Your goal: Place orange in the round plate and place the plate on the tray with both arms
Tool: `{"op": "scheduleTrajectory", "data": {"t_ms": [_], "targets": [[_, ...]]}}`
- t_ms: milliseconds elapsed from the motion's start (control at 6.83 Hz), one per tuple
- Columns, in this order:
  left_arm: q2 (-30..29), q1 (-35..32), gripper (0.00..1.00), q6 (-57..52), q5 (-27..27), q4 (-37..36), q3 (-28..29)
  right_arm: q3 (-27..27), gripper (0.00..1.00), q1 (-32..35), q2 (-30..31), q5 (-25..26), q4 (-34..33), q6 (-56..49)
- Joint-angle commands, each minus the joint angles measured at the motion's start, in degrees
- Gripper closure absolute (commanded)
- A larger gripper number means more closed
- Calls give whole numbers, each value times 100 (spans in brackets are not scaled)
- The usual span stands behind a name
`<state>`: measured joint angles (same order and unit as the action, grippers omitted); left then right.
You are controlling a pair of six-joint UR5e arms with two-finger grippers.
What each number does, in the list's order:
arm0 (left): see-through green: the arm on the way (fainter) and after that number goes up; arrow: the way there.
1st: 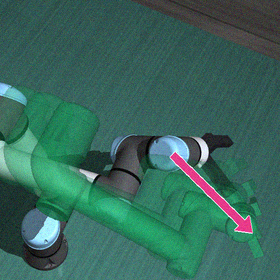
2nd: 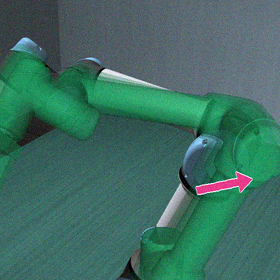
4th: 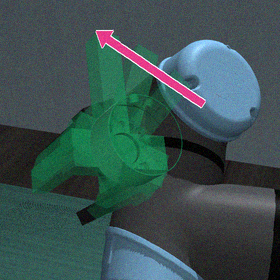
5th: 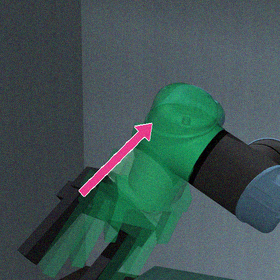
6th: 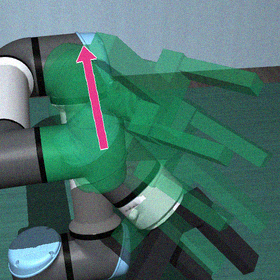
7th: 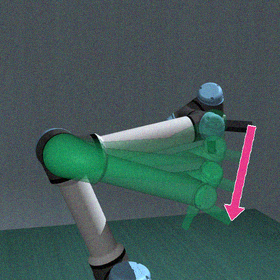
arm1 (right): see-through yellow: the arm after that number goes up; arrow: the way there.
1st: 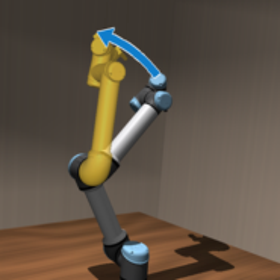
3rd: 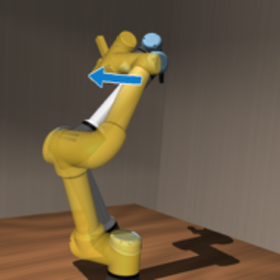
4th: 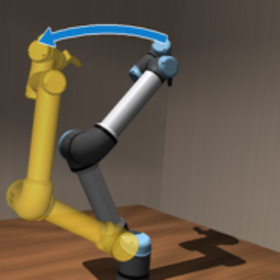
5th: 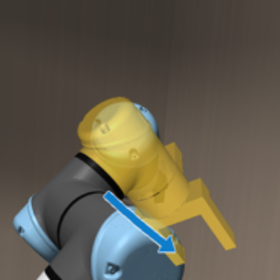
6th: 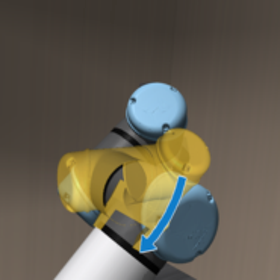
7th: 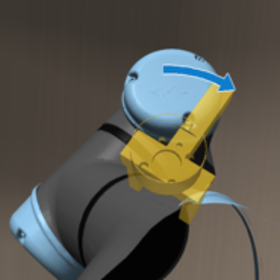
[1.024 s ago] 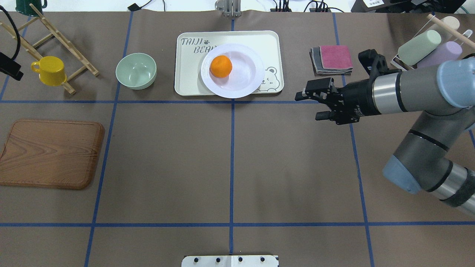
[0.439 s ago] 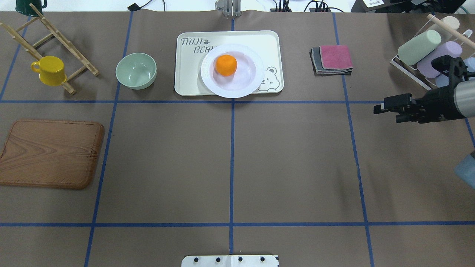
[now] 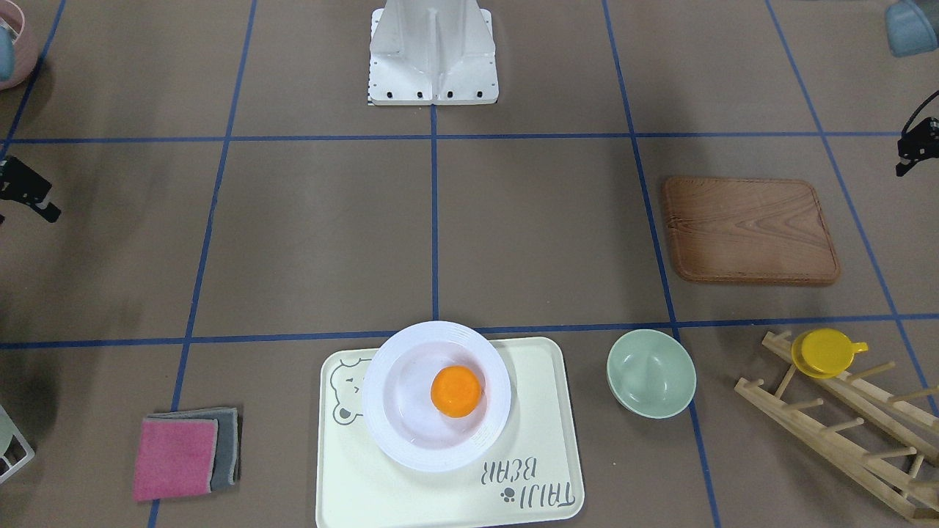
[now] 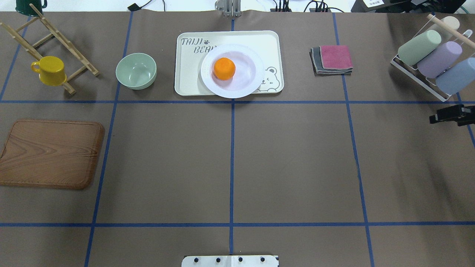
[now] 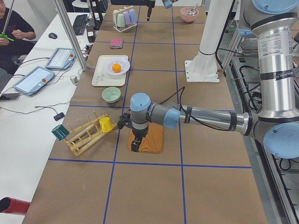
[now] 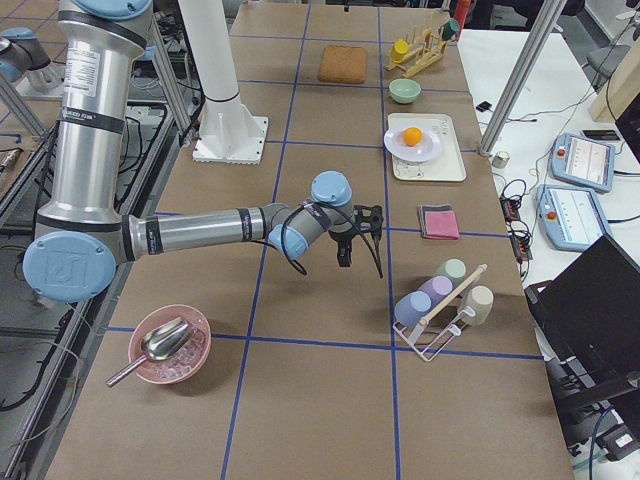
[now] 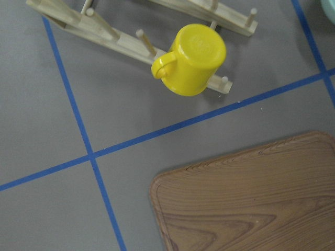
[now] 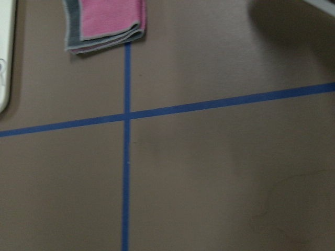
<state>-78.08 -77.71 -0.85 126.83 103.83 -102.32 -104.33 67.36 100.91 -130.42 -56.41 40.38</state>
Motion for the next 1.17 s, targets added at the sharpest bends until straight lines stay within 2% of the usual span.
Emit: {"op": "scheduleTrajectory", "data": {"t_ms": [0, 293, 439, 585, 1024], "targets": [[108, -156, 1, -20, 0, 559, 458, 140, 0, 479, 454, -28, -512, -1906], [65, -595, 1, -47, 525, 480, 467, 228, 0, 829, 552, -45, -704, -2120], [73, -718, 1, -247, 527, 393, 493, 324, 0, 1110, 553, -28, -931, -3044], [73, -780, 1, -310, 527, 297, 493, 317, 0, 1234, 509, -10, -1317, -3236], [108, -772, 1, -311, 527, 261, 528, 273, 0, 1280, 535, -28, -1347, -3238]]}}
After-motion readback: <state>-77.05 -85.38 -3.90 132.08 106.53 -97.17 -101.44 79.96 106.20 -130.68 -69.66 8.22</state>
